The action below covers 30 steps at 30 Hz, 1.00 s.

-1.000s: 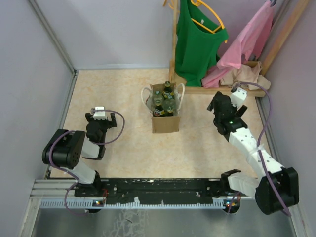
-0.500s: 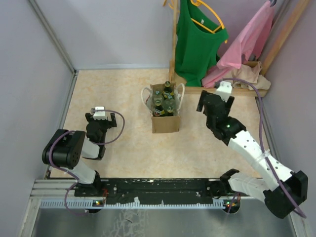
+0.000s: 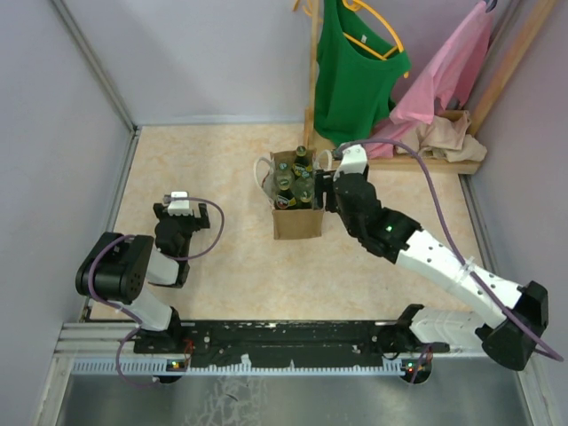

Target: Take the beverage out of the canvas bag

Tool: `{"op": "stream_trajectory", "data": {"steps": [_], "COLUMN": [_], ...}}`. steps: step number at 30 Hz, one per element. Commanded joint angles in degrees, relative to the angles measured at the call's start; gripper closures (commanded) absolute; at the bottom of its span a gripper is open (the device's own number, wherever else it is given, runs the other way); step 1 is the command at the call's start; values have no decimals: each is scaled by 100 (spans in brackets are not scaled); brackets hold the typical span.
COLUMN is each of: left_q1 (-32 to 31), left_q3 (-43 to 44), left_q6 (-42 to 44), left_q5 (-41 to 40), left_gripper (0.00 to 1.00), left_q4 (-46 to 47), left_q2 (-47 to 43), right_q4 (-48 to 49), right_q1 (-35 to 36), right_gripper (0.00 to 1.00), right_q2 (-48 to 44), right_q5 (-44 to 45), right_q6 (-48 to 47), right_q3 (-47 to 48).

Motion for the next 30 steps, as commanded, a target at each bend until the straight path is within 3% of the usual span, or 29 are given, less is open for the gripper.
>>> {"op": "stream_trajectory", "data": {"steps": [1,7,10,17,30], "left_q1": [37,43,43,39,43], "left_q3": [73,73,75,73,78], "left_q6": [-41,-42,-41,-41,-41], "left_q5": [53,53,53,52,53], "left_gripper": [0,0,0,0,0], "left_q4": [99,98,97,99,94], "left_q2": [1,1,-3,1,1], "right_q4": [521,1515,1646,1802,2266], "right_q1": [385,568,568,567,569], "right_gripper": [30,20,13,8,13], "right_q2": [109,-191,-185,148,774], "right_q5": [-649,-1253,-1304,-1061,-656], "right_q6": [-388,-602,-588,-762,-1088], "right_q3": [-11,-779,-878,-894,-914]}}
